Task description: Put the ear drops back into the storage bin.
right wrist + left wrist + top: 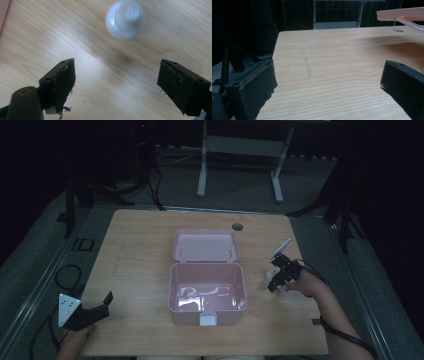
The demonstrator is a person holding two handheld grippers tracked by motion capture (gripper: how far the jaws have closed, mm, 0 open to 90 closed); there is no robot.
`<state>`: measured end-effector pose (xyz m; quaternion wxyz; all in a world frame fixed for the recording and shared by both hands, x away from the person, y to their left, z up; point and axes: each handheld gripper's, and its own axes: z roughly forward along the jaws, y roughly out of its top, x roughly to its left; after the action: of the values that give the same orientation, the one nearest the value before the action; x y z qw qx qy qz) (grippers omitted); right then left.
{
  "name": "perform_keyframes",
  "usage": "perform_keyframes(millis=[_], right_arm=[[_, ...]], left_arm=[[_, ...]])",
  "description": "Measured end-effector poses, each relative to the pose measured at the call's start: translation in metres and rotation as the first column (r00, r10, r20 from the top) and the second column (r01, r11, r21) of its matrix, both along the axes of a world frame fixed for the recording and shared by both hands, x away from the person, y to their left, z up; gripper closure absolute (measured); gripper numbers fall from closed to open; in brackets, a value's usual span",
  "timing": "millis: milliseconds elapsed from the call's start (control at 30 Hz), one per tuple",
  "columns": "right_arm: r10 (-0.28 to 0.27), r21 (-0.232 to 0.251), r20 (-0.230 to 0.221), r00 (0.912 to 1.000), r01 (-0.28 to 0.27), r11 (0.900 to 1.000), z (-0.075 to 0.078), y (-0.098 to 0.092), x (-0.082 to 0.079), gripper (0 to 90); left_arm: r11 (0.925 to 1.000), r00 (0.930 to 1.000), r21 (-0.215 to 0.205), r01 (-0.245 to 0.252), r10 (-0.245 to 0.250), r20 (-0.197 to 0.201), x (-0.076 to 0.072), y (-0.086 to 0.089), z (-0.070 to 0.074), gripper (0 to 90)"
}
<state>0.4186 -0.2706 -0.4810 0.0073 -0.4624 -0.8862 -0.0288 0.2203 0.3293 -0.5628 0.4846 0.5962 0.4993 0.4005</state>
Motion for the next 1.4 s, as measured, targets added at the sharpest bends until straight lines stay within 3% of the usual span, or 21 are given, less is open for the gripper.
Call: perform_keyframes(millis=[500,767,833,1033,1133,1400], right_arm=[[-0.023,-0.031,-0.024,0.9994,0.023,0.999,-0.009,0.016,0.030,19.3],[-0.015,-0.056,-0.058,0.9982,0.011,0.998,-0.017,0.022,0.037,29.4],[-0.006,-0.065,-0.063,0.9980,0.002,0.998,-0.018,0.026,0.040,37.0],[-0.004,-0.090,-0.061,0.9981,-0.001,0.996,-0.021,0.030,0.042,47.1],[0.018,-0.110,-0.074,0.9971,-0.026,0.994,-0.024,0.031,0.042,56.5],[0.065,-0.111,-0.074,0.9951,-0.073,0.991,-0.024,0.031,0.040,59.1]], left_arm=[[1.0000,1.0000,0.000,0.006,-0.006,0.000,0.000,0.000,0.000,0.4],[1.0000,1.0000,0.001,0.007,-0.007,-0.001,0.000,0.000,0.000,0.4],[1.0000,1.0000,0.001,0.007,-0.007,-0.001,0.000,0.000,0.000,0.4],[1.0000,1.0000,0.002,0.007,-0.007,-0.001,0.000,0.000,0.000,0.4],[1.0000,1.0000,0.003,0.007,-0.007,-0.001,0.000,0.000,0.000,0.4],[1.0000,1.0000,0.005,0.004,-0.004,-0.003,0.000,0.000,0.000,0.4]])
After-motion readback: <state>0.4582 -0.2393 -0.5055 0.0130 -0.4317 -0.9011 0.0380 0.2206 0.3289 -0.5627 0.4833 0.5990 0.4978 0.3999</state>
